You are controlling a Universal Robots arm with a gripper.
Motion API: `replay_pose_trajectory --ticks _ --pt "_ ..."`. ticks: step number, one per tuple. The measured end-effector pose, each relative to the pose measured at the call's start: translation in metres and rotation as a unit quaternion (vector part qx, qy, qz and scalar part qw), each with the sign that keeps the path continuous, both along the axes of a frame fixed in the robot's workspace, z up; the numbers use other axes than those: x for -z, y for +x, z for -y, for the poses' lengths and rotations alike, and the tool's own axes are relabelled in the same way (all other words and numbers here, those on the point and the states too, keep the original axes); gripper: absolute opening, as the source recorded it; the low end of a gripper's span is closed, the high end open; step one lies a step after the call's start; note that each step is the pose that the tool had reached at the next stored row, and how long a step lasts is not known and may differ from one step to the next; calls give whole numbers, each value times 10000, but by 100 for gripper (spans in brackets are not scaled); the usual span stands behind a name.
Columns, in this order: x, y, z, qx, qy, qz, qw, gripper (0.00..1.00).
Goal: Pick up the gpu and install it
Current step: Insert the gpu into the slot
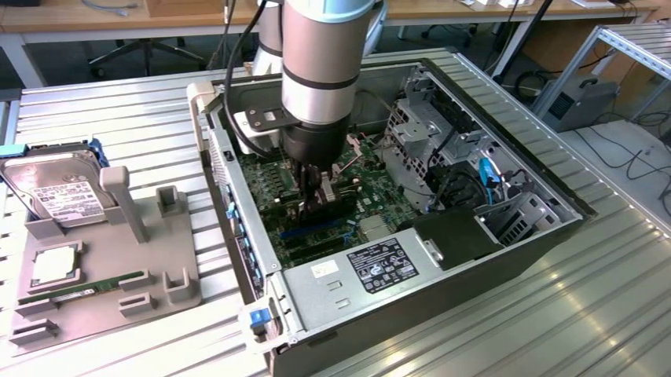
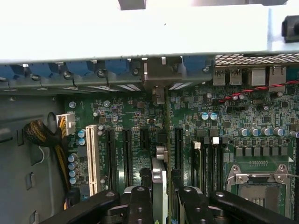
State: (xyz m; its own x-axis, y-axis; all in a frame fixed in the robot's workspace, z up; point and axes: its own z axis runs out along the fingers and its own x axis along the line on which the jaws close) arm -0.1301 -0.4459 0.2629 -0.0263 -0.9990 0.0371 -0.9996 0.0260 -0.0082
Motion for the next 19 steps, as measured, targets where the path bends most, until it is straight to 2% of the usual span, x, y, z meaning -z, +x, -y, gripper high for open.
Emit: replay_pose_trajectory --ticks 9,19 --pt "12 -1 0 -70 15 0 10000 27" --pt "46 0 0 -70 19 -1 10000 27"
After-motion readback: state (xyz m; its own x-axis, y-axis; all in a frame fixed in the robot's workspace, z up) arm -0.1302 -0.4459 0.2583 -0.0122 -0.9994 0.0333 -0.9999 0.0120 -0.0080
